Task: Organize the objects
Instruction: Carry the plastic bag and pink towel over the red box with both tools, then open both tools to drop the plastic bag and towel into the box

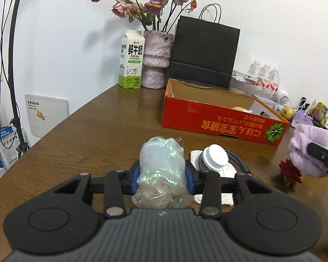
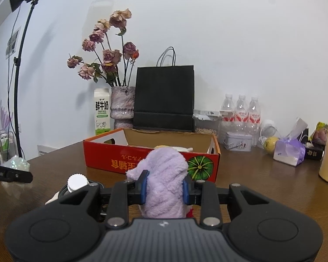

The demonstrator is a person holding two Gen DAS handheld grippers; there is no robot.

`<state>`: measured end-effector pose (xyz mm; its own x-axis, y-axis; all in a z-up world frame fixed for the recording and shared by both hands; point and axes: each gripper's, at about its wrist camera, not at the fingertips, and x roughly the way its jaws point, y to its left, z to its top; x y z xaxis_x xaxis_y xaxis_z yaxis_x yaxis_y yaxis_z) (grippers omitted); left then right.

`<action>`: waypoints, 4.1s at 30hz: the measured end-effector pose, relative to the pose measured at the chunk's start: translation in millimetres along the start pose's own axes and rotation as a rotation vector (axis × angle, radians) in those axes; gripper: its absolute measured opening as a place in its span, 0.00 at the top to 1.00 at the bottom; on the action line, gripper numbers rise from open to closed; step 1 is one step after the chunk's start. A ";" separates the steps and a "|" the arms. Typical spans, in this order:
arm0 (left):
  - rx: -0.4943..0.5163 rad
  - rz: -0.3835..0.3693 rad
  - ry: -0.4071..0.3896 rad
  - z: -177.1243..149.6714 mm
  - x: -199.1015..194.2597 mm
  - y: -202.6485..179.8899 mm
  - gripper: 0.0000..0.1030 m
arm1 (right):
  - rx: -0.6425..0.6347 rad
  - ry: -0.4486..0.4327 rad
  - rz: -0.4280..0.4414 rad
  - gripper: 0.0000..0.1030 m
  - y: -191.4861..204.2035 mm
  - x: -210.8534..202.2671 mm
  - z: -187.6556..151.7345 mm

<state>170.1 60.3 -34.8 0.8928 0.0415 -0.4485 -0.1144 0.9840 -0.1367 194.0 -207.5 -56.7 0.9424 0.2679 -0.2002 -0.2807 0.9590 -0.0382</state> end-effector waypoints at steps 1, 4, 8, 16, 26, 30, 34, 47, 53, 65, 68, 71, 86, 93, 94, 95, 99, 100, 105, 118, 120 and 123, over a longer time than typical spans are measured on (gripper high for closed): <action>0.003 -0.002 -0.003 -0.1 -2.8 -1.4 0.61 | -0.009 -0.009 -0.003 0.73 1.8 -1.8 -0.3; 0.014 -0.011 -0.012 0.2 -11.8 -5.4 0.61 | -0.015 -0.026 -0.013 0.73 3.9 -5.3 -0.4; 0.032 -0.019 -0.029 1.1 -23.9 -11.3 0.61 | 0.002 -0.031 0.000 0.73 5.2 -10.6 -0.8; 0.055 -0.038 -0.054 7.7 -32.8 -22.8 0.61 | 0.021 -0.028 0.049 0.73 11.4 -16.5 3.4; 0.078 -0.086 -0.087 22.6 -28.4 -44.2 0.61 | 0.035 -0.046 0.078 0.73 19.6 -11.3 20.2; 0.069 -0.106 -0.099 28.8 -24.8 -51.8 0.61 | 0.042 -0.047 0.078 0.73 21.0 -4.2 26.1; 0.066 -0.123 -0.110 36.0 -19.9 -58.4 0.61 | 0.050 -0.045 0.081 0.73 22.6 3.9 32.2; 0.037 -0.140 -0.128 65.5 8.9 -62.8 0.60 | 0.050 -0.037 0.085 0.73 28.8 42.9 55.5; 0.050 -0.143 -0.143 83.6 23.5 -69.5 0.60 | 0.043 -0.033 0.089 0.73 30.5 64.2 69.7; 0.016 -0.110 -0.118 121.0 73.5 -77.1 0.60 | 0.068 -0.036 0.079 0.73 17.6 105.9 102.5; -0.001 -0.116 -0.125 131.0 83.4 -79.2 0.60 | 0.069 -0.032 0.071 0.73 14.2 115.3 109.3; -0.009 -0.119 -0.132 138.5 91.9 -83.9 0.60 | 0.067 -0.024 0.063 0.73 10.8 126.6 115.4; -0.042 -0.092 -0.127 163.4 143.5 -101.3 0.60 | 0.104 0.019 0.034 0.73 -16.7 178.0 128.2; -0.047 -0.078 -0.113 173.5 168.4 -105.9 0.60 | 0.133 0.032 0.012 0.73 -30.7 200.4 131.8; -0.050 -0.076 -0.109 174.6 173.1 -106.0 0.60 | 0.138 0.037 0.007 0.73 -33.0 204.5 131.8; -0.052 -0.074 -0.104 175.0 176.9 -105.9 0.60 | 0.143 0.043 0.002 0.72 -35.1 209.0 131.4; -0.039 -0.053 -0.078 175.4 195.2 -107.6 0.60 | 0.161 0.078 -0.007 0.72 -43.0 227.2 126.9; -0.036 -0.044 -0.072 174.7 200.0 -107.9 0.60 | 0.161 0.084 -0.011 0.72 -44.1 230.7 125.6; -0.013 -0.005 -0.029 169.7 224.6 -107.9 0.60 | 0.182 0.125 -0.030 0.72 -52.4 251.0 113.2; 0.052 0.068 -0.065 154.8 236.1 -108.4 0.37 | 0.188 0.214 -0.074 0.54 -57.6 274.8 88.2; 0.069 0.097 -0.104 155.6 232.0 -110.6 0.13 | 0.183 0.221 -0.082 0.35 -56.8 274.9 88.5; 0.059 0.124 -0.160 155.7 225.4 -110.8 0.00 | 0.181 0.224 -0.085 0.00 -56.0 274.3 89.0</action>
<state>451.8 -12.4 16.7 0.9317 0.1851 -0.3125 -0.2061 0.9779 -0.0351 484.5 -179.5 -22.3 0.8921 0.1784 -0.4152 -0.1469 0.9834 0.1069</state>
